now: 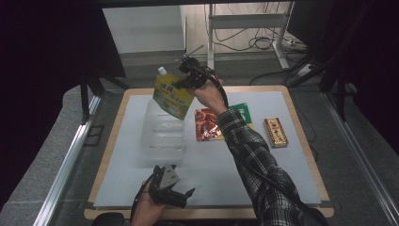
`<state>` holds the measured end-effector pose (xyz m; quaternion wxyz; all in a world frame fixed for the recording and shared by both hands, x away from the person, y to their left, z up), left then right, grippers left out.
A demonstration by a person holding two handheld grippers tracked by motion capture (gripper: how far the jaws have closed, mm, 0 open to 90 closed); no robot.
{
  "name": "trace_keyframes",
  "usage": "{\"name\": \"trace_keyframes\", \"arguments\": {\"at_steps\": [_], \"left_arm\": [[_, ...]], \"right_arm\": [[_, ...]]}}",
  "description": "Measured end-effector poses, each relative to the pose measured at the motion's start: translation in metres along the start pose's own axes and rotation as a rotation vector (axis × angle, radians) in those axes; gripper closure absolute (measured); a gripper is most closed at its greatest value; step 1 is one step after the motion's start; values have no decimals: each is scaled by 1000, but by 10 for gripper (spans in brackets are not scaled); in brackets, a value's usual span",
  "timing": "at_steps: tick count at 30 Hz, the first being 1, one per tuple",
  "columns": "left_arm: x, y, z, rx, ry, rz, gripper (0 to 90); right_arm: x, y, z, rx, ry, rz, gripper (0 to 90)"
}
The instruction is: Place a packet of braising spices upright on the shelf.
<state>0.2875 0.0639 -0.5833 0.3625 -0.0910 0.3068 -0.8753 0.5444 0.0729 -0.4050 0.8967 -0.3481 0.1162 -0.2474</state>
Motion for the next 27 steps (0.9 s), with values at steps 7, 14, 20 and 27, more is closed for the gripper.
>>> {"name": "trace_keyframes", "arguments": {"at_steps": [7, 14, 20, 27], "left_arm": [[0, 0, 0, 0, -5, -2, 0], [0, -1, 0, 1, -4, -3, 0], [0, -1, 0, 1, -5, -4, 0], [1, 0, -1, -2, -1, -6, 0]], "right_arm": [[-1, 14, -4, -36, -8, 3, 884], [-3, 34, -5, -29, 9, 28, 860], [-3, 44, -4, 9, 25, 40, 859], [-4, 51, -4, 22, 27, 37, 878]]}}
Point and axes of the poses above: each handheld gripper's, and its own axes: y roughly forward along the jaws, z roughly out of its top, x roughly to its right, the point moved 10 cm from there along y, roughly forward along the jaws
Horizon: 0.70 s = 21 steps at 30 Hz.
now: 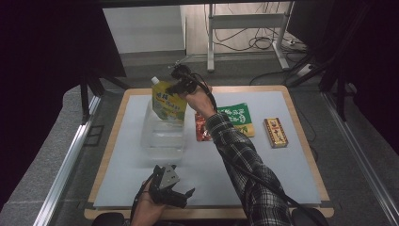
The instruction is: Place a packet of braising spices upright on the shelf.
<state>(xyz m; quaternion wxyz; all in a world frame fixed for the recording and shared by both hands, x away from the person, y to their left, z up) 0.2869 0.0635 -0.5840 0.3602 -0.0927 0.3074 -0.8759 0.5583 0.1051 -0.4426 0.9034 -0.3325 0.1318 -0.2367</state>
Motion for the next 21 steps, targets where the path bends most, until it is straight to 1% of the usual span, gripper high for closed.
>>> {"name": "trace_keyframes", "arguments": {"at_steps": [5, 6, 8, 12, 14, 17, 19, 20, 21], "left_arm": [[0, 0, 0, -2, 2, -1, 0], [1, 1, 0, -2, 2, -2, 0], [1, 1, 0, -2, 2, -4, 0], [2, 1, 0, -4, 5, -7, 0], [2, 1, 0, -5, 6, -8, 0], [2, 1, 0, -3, 5, -6, 0], [2, 1, 0, -5, 7, -7, 0], [2, 1, 0, -5, 7, -7, 0], [2, 1, 0, -4, 7, -7, 0]], "right_arm": [[0, 5, 1, -4, -1, -15, 881], [0, 7, 2, -4, -10, -26, 882], [-2, 9, 3, -5, -16, -31, 883], [-9, 18, 4, -10, -39, -37, 886], [-15, 23, 5, -10, -51, -28, 886], [-16, 26, 5, -10, -65, -49, 887], [-12, 25, 5, -7, -50, -51, 886], [-12, 25, 5, -7, -50, -51, 886], [-10, 25, 4, 1, -35, -41, 885]]}}
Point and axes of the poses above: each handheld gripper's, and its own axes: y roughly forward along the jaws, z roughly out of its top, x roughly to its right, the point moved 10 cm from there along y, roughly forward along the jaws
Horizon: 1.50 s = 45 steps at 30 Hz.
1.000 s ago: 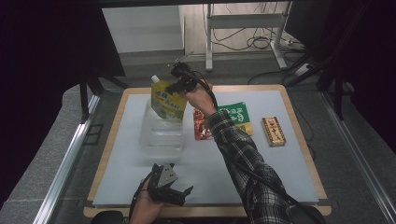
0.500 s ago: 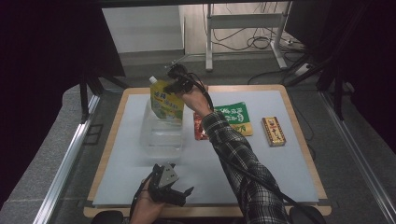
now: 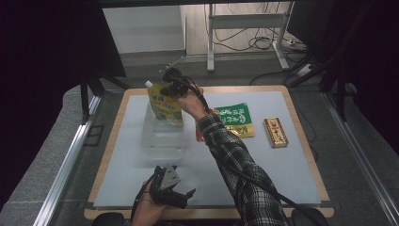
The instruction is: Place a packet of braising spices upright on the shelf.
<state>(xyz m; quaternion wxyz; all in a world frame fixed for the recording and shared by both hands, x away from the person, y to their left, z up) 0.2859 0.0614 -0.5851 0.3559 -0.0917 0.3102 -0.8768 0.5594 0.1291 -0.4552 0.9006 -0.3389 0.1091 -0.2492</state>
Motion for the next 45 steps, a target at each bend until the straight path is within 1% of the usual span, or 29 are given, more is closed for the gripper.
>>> {"name": "trace_keyframes", "arguments": {"at_steps": [3, 4, 5, 6, 7, 8, 10, 11, 13, 14, 15, 17, 18, 19, 20, 21, 22, 23, 24, 27, 28, 31, 36, 42, 43, 45], "left_arm": [[0, 0, 0, -3, 1, 0, 0], [0, 0, 0, -3, 1, 0, 0], [-1, 0, 0, -1, -1, 0, 0], [-2, 0, 0, 1, -3, 2, 0], [-2, 0, 0, 1, -3, 2, 0], [-2, 0, 0, 1, -4, 4, 0], [-2, -1, -1, 0, -5, 4, 0], [-2, -1, -1, -1, -5, 3, 0], [-1, 0, 0, -1, -4, 0, 1], [-1, 0, 0, -1, -4, 0, 1], [-1, 0, 0, -1, -5, -2, 1], [-1, 0, 0, -1, -6, -2, 1], [-1, 0, 0, -1, -5, -2, 1], [-1, 0, 0, -1, -4, -1, 1], [-1, 0, -1, -1, -3, -1, 1], [-1, 0, -1, -1, -4, -1, 0], [-1, 0, -1, 0, -4, -1, 0], [-1, 1, -1, 2, -4, -2, 0], [-1, 1, -1, 7, -6, -4, 0], [0, 1, 0, 12, -5, -6, 0], [1, 1, 0, 18, -3, -11, 0], [1, 1, 1, 20, -2, -13, 0], [1, 1, 0, 19, -4, -15, 0], [2, 2, 0, 18, -5, -15, 0], [2, 2, -1, 12, -4, -21, 0], [3, 3, -1, 8, -3, -21, 0]], "right_arm": [[-2, 0, 2, 14, -10, 25, 859], [-2, 0, 2, 14, -10, 25, 859], [-3, 0, 1, 12, -15, 32, 834], [-3, 1, 0, 9, -35, 21, 773], [-3, 1, 0, 11, -41, 23, 756], [-3, 1, 0, 11, -41, 23, 756], [-2, -1, -1, 17, -39, 23, 712], [-1, -2, -1, 20, -33, 27, 650], [-1, -4, -3, 8, -42, 30, 596], [-1, -4, -3, 8, -42, 30, 596], [0, -6, -4, 1, -59, 17, 553], [0, -8, -6, -2, -66, 12, 514], [0, -8, -6, -2, -66, 12, 514], [0, -10, -6, -3, -70, 7, 495], [0, -11, -7, -4, -80, 0, 474], [1, -13, -8, -1, -87, -4, 426], [1, -13, -8, -1, -87, -4, 426], [1, -14, -10, -5, -91, -1, 403], [0, -15, -12, -12, -106, 0, 368], [0, -17, -13, -10, -118, -12, 336], [0, -19, -13, -3, -122, -12, 310], [0, -22, -13, 1, -126, -10, 292], [-2, -28, -18, 9, -139, -1, 250], [-2, -31, -23, 14, -135, 4, 214], [-3, -33, -25, 18, -134, 17, 196], [-4, -34, -26, 17, -134, 21, 191]]}}
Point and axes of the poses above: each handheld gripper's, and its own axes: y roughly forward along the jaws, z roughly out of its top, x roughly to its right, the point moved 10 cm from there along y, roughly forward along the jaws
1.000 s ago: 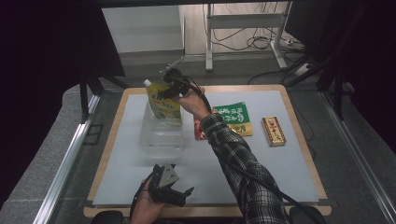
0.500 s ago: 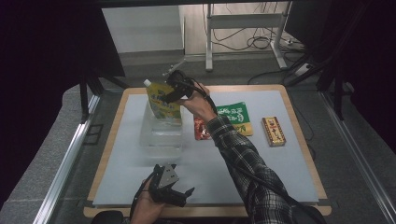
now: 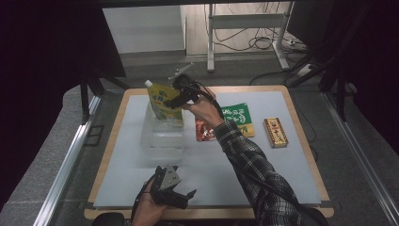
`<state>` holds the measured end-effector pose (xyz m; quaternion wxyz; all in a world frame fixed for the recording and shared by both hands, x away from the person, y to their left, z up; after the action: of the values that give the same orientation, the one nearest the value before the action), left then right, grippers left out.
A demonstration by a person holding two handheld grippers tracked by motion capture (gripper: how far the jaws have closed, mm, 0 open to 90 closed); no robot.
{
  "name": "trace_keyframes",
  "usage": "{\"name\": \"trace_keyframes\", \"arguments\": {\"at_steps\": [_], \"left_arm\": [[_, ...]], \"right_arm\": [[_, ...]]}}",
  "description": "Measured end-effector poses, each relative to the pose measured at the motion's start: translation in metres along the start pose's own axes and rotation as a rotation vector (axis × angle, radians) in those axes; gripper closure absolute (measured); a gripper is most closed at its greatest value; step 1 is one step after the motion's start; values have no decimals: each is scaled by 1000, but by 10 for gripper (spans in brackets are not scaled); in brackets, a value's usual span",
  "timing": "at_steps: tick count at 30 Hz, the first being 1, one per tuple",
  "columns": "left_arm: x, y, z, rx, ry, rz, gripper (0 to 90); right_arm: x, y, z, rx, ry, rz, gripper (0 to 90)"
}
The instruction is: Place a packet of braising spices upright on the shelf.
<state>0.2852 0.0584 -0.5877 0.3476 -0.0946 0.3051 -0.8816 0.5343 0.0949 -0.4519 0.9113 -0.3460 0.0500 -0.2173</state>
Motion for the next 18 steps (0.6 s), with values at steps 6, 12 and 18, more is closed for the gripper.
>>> {"name": "trace_keyframes", "arguments": {"at_steps": [6, 12, 18], "left_arm": [[1, 1, -1, -8, 6, 0, 0], [1, 1, -1, -14, 9, -2, 0], [2, 2, -2, -18, 11, -4, 0]], "right_arm": [[-2, -6, -5, 0, -11, 7, 118], [-4, -14, -12, 4, -35, 18, 50], [-3, -23, -17, 20, -24, 15, 10]]}}
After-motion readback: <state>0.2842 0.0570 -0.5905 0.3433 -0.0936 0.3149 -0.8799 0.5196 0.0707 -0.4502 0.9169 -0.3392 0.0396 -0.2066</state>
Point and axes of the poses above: each handheld gripper's, and its own axes: y roughly forward along the jaws, z roughly out of its top, x roughly to its right, the point moved 10 cm from there along y, roughly forward along the jaws
